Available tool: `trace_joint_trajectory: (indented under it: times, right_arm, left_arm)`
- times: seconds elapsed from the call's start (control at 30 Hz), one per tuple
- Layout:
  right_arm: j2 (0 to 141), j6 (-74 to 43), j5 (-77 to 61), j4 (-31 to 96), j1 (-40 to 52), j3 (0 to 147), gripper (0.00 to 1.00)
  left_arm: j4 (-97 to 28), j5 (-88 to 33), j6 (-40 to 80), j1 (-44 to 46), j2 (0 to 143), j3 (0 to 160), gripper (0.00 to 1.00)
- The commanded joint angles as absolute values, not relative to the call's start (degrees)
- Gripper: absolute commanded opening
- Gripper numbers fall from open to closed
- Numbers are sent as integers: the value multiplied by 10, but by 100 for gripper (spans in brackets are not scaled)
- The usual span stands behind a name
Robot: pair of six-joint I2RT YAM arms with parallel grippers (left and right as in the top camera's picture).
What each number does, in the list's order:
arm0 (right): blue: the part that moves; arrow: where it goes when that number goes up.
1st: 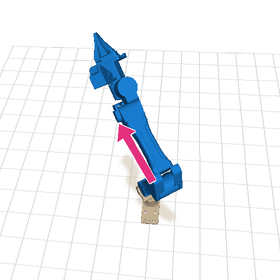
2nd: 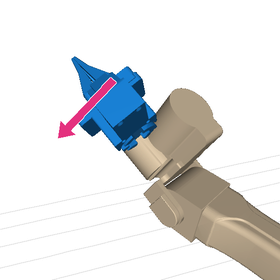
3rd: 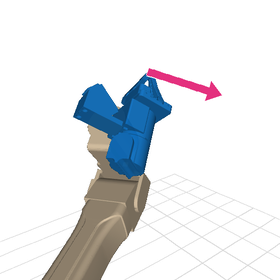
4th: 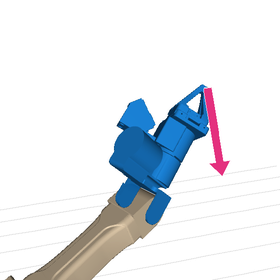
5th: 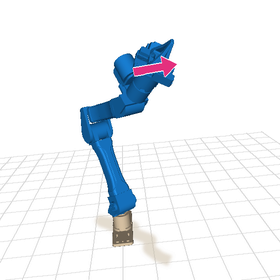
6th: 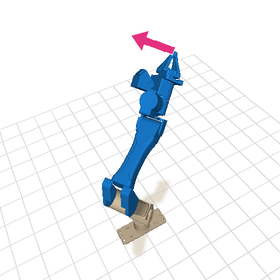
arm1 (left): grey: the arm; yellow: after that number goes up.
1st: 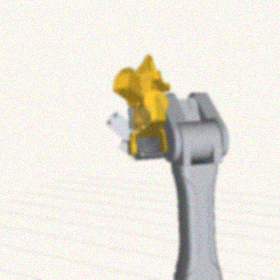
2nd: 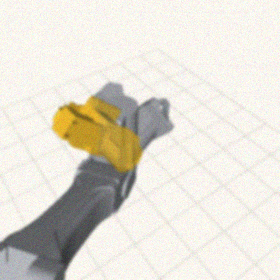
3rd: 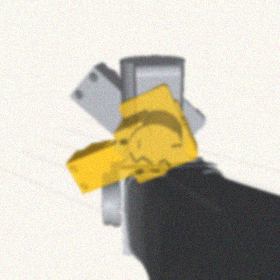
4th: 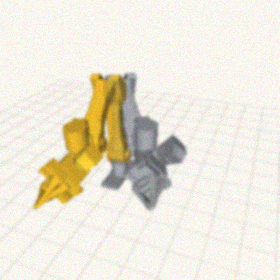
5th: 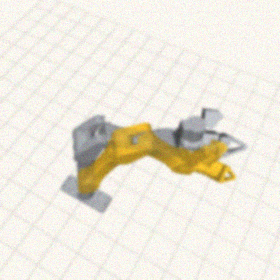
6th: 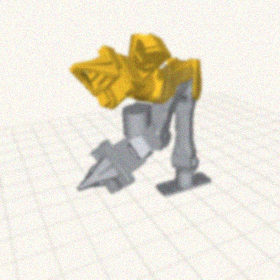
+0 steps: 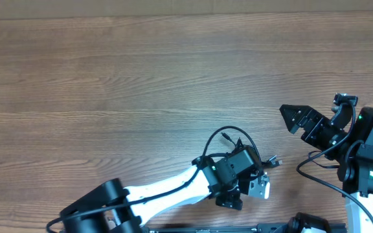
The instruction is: Untangle cables
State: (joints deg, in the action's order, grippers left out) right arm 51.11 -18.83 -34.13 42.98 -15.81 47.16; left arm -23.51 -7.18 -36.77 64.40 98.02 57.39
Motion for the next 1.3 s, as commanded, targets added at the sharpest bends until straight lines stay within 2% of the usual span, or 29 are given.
trace_joint_trajectory:
  times: [0.0,0.13,0.33,0.47,0.67,0.73,0.77,0.83,0.87,0.97,1.27]
  right_arm:
    - [508,-177,-346,428,-162,480,100]
    - [508,-177,-346,428,-162,480,100]
    - [508,-175,-346,428,-162,480,100]
    - [508,-175,-346,427,-162,480,100]
    - [508,-175,-346,426,-162,480,100]
    - [508,-175,-346,426,-162,480,100]
    - [508,-175,-346,426,-162,480,100]
    - [508,-175,-346,426,-162,480,100]
    - [508,-175,-346,426,-162,480,100]
    - [508,-176,-346,426,-162,480,100]
    - [508,-182,-347,428,-162,480,100]
  left_arm:
    - [-231,-89,-413,640,992,578,93]
    - [-224,-89,-431,628,1003,578,87]
    - [-202,-95,-431,600,1034,578,85]
    - [-190,-100,-431,591,1053,578,79]
    - [-188,-104,-431,590,1053,578,57]
    - [-188,-104,-431,590,1053,578,40]
    - [-188,-104,-431,590,1053,578,28]
    - [-188,-104,-431,590,1053,578,13]
    - [-188,-103,-431,590,1053,578,9]
    - [-192,-103,-431,590,1053,578,4]
    - [-201,-101,-351,572,1041,578,4]
